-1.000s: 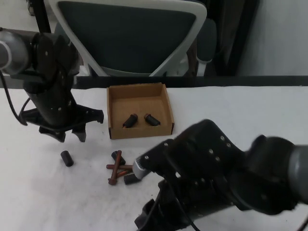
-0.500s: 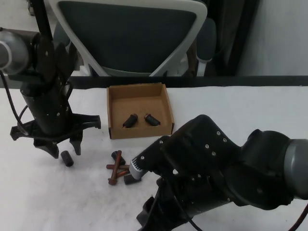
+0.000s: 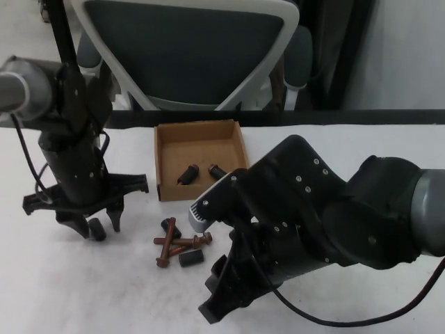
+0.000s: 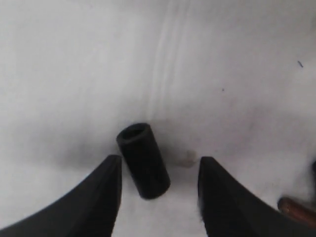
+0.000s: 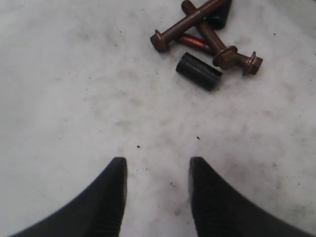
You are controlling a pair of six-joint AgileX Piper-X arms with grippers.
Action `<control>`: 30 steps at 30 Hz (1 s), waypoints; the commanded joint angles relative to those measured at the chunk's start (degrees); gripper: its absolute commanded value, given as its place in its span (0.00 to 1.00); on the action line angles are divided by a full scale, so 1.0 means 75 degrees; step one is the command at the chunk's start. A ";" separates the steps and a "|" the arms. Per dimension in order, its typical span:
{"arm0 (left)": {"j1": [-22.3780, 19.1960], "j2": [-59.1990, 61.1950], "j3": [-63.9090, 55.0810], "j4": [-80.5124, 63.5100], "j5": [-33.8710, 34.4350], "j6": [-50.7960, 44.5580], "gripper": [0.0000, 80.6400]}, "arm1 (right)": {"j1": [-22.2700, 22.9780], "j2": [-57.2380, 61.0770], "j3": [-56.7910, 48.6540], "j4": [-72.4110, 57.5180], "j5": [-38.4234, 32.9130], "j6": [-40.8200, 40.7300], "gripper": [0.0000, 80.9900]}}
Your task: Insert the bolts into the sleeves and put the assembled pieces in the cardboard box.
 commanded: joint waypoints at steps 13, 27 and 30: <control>0.0156 0.0469 -0.0054 -0.0895 -0.0093 0.0328 0.25 | -0.0329 0.0029 -0.0124 -0.0037 0.0245 -0.0543 0.48; -0.0073 -0.0109 0.0721 -0.1527 -0.0101 0.2203 0.01 | -0.0329 0.0096 -0.0587 -0.0006 0.0301 -0.0683 0.48; -0.0149 -0.0742 0.1380 -0.2418 0.0121 0.2297 0.01 | -0.0329 0.0279 -0.0984 0.0366 0.0267 -0.0683 0.48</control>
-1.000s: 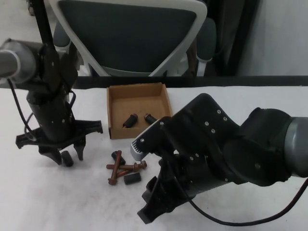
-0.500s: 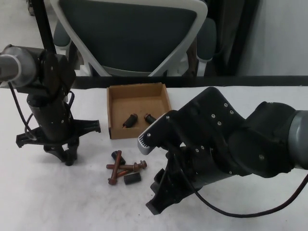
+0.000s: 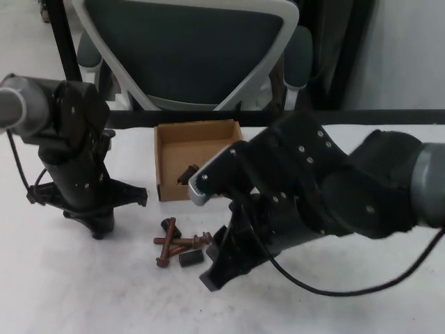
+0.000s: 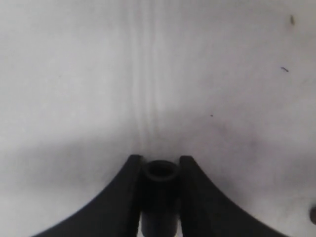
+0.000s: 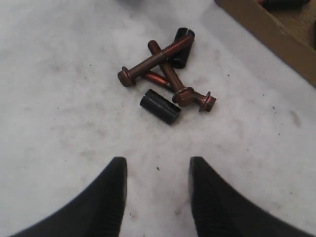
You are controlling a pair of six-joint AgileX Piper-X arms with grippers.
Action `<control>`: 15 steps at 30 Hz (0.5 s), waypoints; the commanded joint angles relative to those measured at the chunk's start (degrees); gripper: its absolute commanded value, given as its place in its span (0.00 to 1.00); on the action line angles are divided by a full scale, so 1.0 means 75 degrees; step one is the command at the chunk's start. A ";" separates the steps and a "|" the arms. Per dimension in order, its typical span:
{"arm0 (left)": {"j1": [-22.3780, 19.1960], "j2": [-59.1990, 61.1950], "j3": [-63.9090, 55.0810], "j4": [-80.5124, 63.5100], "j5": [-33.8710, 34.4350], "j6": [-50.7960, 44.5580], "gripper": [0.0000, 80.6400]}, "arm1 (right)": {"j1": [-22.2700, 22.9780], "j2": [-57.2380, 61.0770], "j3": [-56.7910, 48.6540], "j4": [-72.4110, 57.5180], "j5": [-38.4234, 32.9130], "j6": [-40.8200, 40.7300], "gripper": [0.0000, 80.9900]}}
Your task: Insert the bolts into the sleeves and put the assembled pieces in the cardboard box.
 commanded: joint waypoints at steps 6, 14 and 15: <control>-0.0157 -0.2124 0.2136 -0.2460 0.1292 0.0075 0.01 | -0.0030 0.0896 -0.1211 0.1111 -0.0028 -0.0069 0.48; -0.0394 -0.4755 0.4809 -0.5168 0.1926 -0.0395 0.01 | -0.0030 0.1982 -0.2132 0.1921 -0.0028 -0.0293 0.48; -0.0466 -0.5145 0.5194 -0.5497 0.1963 -0.0416 0.01 | -0.0030 0.2040 -0.2172 0.1927 -0.0028 -0.0293 0.48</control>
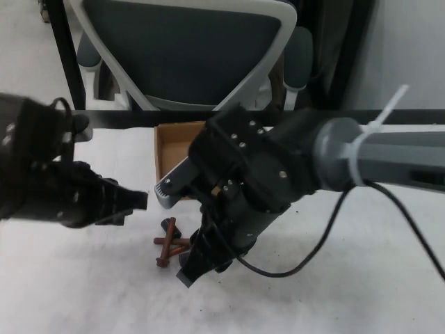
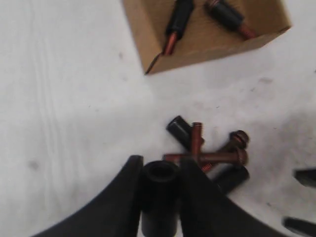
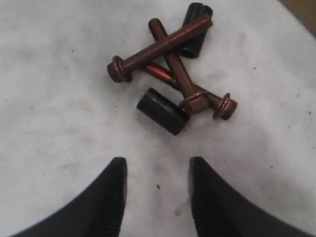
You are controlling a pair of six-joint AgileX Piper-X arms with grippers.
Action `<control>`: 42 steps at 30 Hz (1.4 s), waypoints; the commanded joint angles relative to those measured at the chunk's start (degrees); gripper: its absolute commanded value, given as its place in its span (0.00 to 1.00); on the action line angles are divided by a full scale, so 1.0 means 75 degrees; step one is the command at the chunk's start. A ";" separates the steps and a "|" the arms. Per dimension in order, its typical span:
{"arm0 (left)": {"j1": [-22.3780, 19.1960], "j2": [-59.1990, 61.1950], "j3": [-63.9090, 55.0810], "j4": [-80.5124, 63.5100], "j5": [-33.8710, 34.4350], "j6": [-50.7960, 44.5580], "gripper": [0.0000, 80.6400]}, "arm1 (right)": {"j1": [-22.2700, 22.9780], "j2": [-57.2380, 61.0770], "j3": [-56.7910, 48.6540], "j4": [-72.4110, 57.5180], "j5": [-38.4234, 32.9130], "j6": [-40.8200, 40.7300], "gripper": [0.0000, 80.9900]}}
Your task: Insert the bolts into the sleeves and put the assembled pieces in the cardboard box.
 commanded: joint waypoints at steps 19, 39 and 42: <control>-0.3186 -0.6432 0.5871 -0.6122 -0.1783 0.1187 0.01 | -0.0030 0.0451 -0.1286 0.0265 -0.0028 -0.0817 0.48; -0.3407 -0.6431 0.5871 -0.6501 -0.1927 0.1945 0.01 | -0.0039 0.2450 -0.2852 0.1454 0.0520 -0.1312 0.48; -0.3407 -0.6431 0.5871 -0.6501 -0.1927 0.1951 0.01 | -0.0039 0.2567 -0.2868 0.1432 0.0883 -0.1452 0.42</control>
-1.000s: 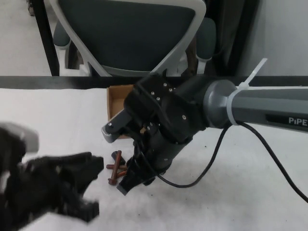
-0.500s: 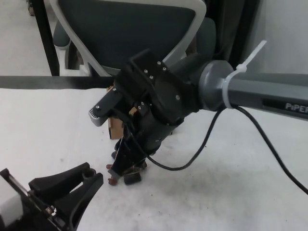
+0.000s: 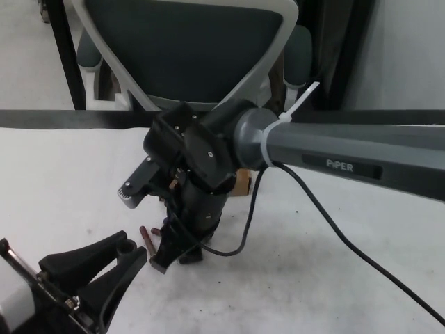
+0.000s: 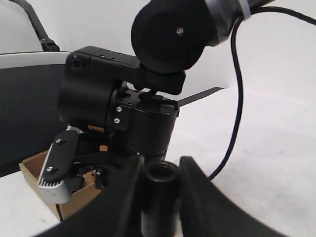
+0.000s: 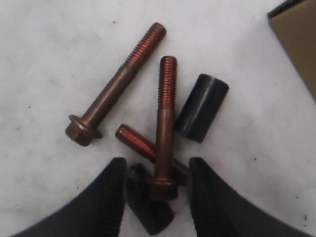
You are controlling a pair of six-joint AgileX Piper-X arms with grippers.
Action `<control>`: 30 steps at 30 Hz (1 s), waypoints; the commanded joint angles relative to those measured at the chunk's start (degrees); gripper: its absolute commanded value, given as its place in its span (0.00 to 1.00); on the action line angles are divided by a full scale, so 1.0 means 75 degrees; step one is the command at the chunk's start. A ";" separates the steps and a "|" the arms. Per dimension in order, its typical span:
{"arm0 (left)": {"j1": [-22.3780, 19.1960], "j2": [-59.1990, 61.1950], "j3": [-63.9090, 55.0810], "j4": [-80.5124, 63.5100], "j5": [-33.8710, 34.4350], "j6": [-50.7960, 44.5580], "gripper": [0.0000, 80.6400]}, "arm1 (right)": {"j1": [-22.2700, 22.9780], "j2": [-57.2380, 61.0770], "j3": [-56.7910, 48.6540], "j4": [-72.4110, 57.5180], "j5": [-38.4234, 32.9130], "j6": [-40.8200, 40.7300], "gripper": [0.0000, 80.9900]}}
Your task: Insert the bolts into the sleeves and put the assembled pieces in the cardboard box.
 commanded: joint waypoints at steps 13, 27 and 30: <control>-0.0014 -0.0078 -0.0066 -0.0084 0.0000 0.0073 0.01 | -0.0039 0.0260 -0.0024 0.1083 0.1236 -0.0223 0.00; -0.0014 -0.0078 -0.0066 0.0082 0.0000 0.0058 0.01 | -0.0039 -0.0359 -0.0008 0.1933 0.1243 0.0119 0.00; -0.0014 -0.0078 -0.0066 0.0082 0.0000 0.0058 0.01 | -0.0054 -0.0599 -0.0008 0.1877 0.1243 0.0296 0.00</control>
